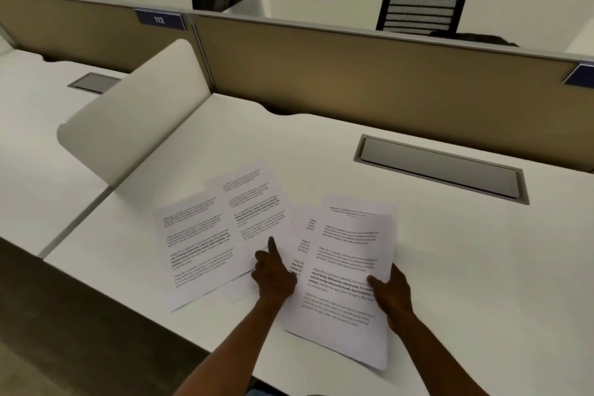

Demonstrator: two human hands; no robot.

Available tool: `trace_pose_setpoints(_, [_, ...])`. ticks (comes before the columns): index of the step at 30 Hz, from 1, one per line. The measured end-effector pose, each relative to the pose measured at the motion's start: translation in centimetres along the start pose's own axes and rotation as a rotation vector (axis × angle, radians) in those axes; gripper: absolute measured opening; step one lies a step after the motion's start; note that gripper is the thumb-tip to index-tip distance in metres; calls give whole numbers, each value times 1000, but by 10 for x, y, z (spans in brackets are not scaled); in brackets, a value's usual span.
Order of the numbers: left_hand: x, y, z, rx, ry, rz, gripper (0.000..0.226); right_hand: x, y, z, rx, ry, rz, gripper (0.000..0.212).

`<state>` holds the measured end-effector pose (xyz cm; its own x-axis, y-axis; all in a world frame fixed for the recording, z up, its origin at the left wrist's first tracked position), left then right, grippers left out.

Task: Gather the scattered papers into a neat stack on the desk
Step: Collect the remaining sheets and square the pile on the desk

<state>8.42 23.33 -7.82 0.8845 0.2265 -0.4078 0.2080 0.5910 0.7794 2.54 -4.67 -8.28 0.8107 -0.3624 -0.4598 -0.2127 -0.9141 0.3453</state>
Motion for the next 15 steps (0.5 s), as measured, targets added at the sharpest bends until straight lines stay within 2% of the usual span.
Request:
trace_pose_setpoints(7, [9, 3, 0, -68, 85, -75, 110, -1, -7, 2, -85, -8, 57, 59])
trace_pose_setpoints(9, [9, 7, 3, -127, 67, -71, 94, 0, -7, 3, -69, -22, 64, 59])
trace_pose_setpoints(12, [3, 24, 15, -205, -35, 23, 55, 2, -6, 8, 19, -74, 32, 57])
trace_pose_setpoints(15, [-3, 29, 26, -441, -127, -63, 49, 1, -4, 10, 176, -108, -26, 53])
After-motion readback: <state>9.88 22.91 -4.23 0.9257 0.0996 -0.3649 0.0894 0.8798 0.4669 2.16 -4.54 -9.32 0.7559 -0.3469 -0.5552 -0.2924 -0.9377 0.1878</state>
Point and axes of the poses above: each hand's wrist, its own x-axis towards the middle knuckle, its own y-axis out of the back of the hand, z = x × y, the point moved 7 cm from there along x, towards the middle knuckle, and after that the axes turned 8 degrees about -x, right-handed, at the moved point
